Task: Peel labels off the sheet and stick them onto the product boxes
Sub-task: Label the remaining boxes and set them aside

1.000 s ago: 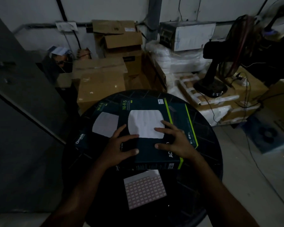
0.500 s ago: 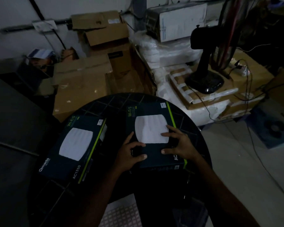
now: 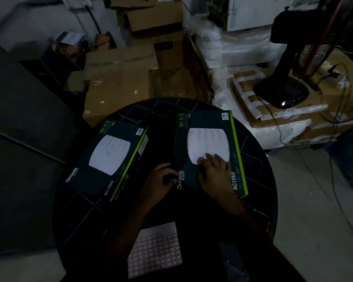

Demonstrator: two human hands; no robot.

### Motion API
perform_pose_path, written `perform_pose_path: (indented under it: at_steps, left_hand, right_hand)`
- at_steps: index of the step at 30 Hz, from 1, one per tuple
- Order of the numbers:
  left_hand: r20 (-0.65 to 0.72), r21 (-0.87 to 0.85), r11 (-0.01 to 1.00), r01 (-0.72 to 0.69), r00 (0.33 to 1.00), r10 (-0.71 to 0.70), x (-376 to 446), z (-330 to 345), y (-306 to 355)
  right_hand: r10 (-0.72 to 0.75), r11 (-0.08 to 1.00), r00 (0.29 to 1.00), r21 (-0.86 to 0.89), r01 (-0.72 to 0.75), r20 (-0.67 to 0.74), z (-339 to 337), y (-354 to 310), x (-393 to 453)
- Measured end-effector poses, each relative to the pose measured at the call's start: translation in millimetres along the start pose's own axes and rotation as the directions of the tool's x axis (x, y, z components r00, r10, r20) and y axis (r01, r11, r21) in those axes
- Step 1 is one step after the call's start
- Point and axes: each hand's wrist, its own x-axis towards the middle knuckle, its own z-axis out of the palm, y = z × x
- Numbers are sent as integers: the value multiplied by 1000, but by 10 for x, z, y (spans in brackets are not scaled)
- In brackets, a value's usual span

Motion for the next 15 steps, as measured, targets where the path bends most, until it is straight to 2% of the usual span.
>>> perform_pose_path:
  at_steps: [4,7,10,13,15]
  left_hand:
    - [-97,117,990,75,993,-63,-446,-410,-481]
    - [-149,133,973,190,974,-170,-861,-753,-980]
    - [-94,109,956,273,960,-263,-1235,-1044,-1461]
    - [-42,97,960,263,965,-260,-1532,-1280,-1790]
    - [-23,99,957,272,962,-271,-1682,-1416,-1947]
  right_hand:
    - [-204,977,978,79,201,35,405,-628,-104]
    - [-392,901,914,245,357,109,725,-1130,-204]
    - [-446,850,838,442,287,313,1048,-1636,-340]
    - [-427,859,834,445,253,349,1376,-2094,-402]
    - [-336,915,863,350,202,379,1501,-2374,-358]
